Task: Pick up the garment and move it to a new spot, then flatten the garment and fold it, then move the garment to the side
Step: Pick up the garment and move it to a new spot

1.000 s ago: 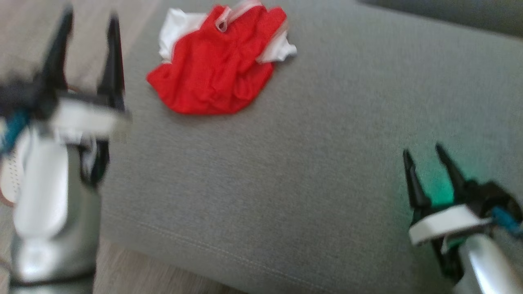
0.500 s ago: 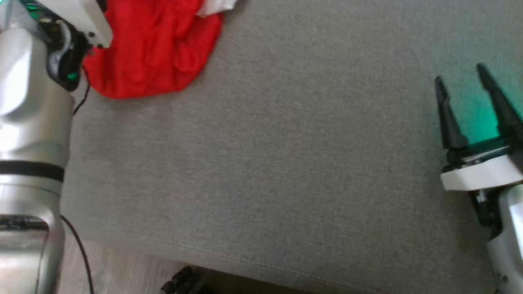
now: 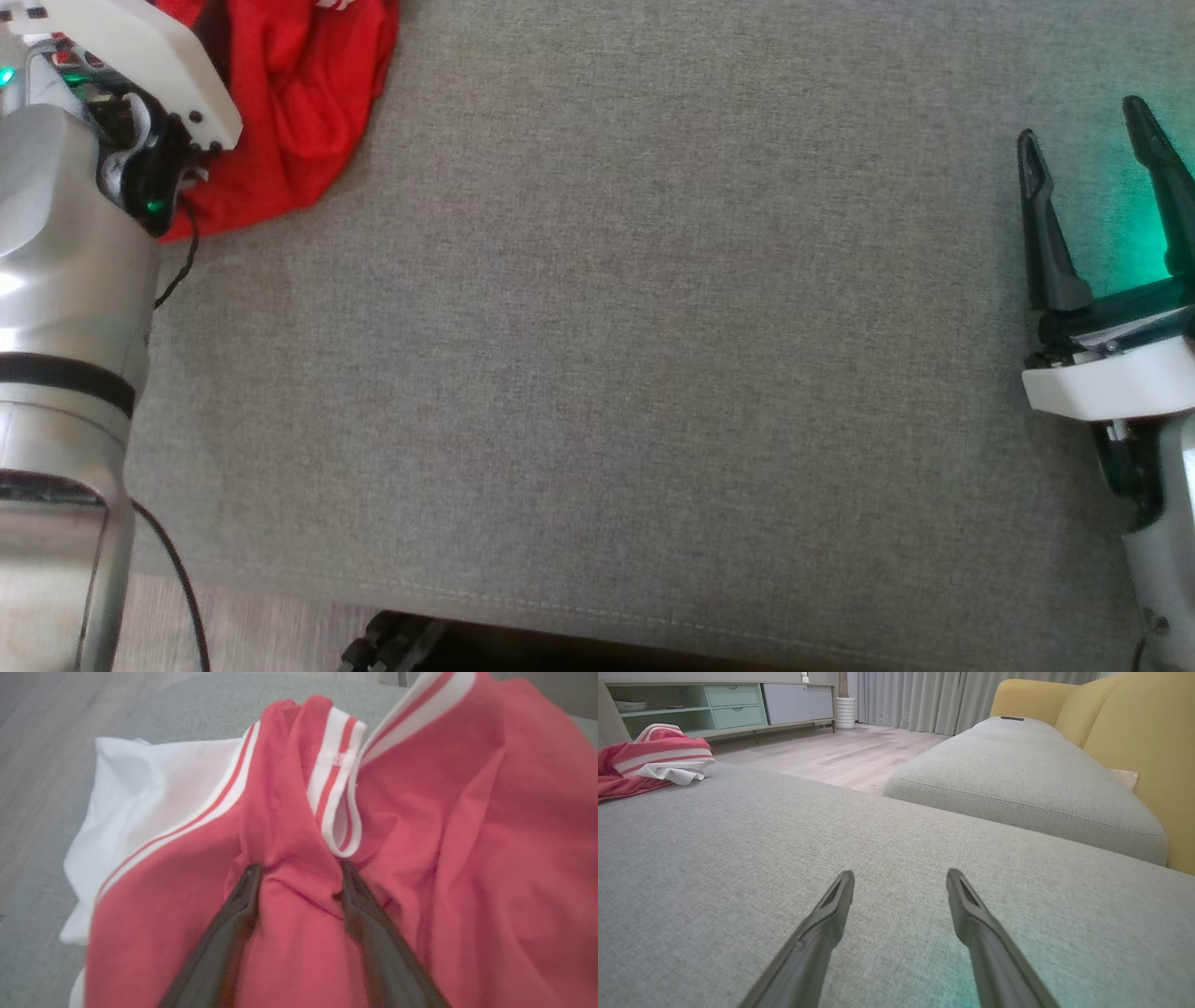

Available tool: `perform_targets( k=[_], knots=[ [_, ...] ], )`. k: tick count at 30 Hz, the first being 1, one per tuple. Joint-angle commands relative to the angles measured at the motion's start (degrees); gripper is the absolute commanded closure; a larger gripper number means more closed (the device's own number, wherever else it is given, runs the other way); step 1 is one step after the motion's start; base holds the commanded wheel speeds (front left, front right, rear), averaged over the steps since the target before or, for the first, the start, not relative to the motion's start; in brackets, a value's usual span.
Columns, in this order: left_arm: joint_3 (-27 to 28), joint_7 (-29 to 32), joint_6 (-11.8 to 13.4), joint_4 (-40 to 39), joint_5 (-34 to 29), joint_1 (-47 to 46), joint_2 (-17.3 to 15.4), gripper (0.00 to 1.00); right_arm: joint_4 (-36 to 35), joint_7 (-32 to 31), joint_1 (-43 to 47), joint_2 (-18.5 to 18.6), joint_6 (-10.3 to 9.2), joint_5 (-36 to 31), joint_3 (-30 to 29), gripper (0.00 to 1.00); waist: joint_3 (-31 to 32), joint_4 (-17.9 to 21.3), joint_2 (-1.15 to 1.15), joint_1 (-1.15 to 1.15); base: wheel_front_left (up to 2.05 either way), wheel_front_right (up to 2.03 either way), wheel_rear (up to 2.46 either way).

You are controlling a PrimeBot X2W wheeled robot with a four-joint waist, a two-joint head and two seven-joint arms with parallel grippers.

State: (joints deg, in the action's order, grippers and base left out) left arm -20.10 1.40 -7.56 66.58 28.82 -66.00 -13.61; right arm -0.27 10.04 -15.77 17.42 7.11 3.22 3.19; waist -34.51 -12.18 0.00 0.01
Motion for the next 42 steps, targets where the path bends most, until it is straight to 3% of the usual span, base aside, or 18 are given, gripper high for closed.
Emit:
perform_targets(
  k=[1,6,10,14,19,25,29,35,42],
  knots=[
    [-0.1,1.2,0.1,0.1,-0.1,-1.5,-3.8,1.00,-0.9,-0.3,0.9,0.0,0.37,-0.7,0.8,0.00,0.2,0.3,0.00,-0.01,0.00,0.00,0.00],
    [-2.5,-0.4,0.1,0.0,0.0,-2.0,-4.3,1.00,-0.5,-0.1,0.7,-0.4,0.37,-0.8,0.5,0.00,0.6,0.4,0.00,-0.01,0.00,0.00,0.00],
    [-4.5,-6.8,0.1,-2.0,-0.2,-3.1,-5.2,1.00,0.6,1.0,0.5,-0.9,0.37,-1.1,0.4,0.00,2.4,0.4,0.00,-0.01,0.00,0.00,0.00],
    [-5.9,-13.3,0.1,-4.3,-0.6,-4.5,-6.6,1.00,2.8,2.5,0.3,-2.5,0.37,-0.9,1.1,0.00,6.6,1.0,0.00,-0.01,0.00,0.00,0.00],
    [-7.4,-16.0,0.1,-10.2,-1.5,-5.2,-7.8,1.00,6.3,4.2,0.8,-4.9,0.37,-0.3,2.1,0.00,12.9,2.4,0.00,-0.01,0.00,0.00,0.00],
    [-10.7,-16.3,0.1,-21.3,-0.1,-2.8,-8.7,1.00,8.9,4.9,1.9,-8.9,0.37,1.0,3.2,0.00,20.5,6.7,0.00,-0.01,0.00,0.00,0.00],
    [-13.0,-14.9,0.1,-31.2,5.6,-0.3,-9.0,1.00,7.7,4.9,2.9,-11.0,0.37,2.0,3.9,0.00,23.5,10.5,0.00,-0.01,0.00,0.00,0.00],
    [-14.4,-11.4,0.1,-44.5,12.2,3.7,-10.0,1.00,6.1,5.0,3.1,-13.0,0.37,2.8,5.8,0.00,24.3,17.1,0.00,-0.01,0.00,0.00,0.00],
    [-17.1,-7.2,1.5,-49.8,15.3,8.8,-6.6,1.00,4.9,5.0,2.5,-14.1,0.37,4.0,6.2,0.00,21.6,23.9,0.00,-0.01,0.00,0.00,0.00]
  ],
)
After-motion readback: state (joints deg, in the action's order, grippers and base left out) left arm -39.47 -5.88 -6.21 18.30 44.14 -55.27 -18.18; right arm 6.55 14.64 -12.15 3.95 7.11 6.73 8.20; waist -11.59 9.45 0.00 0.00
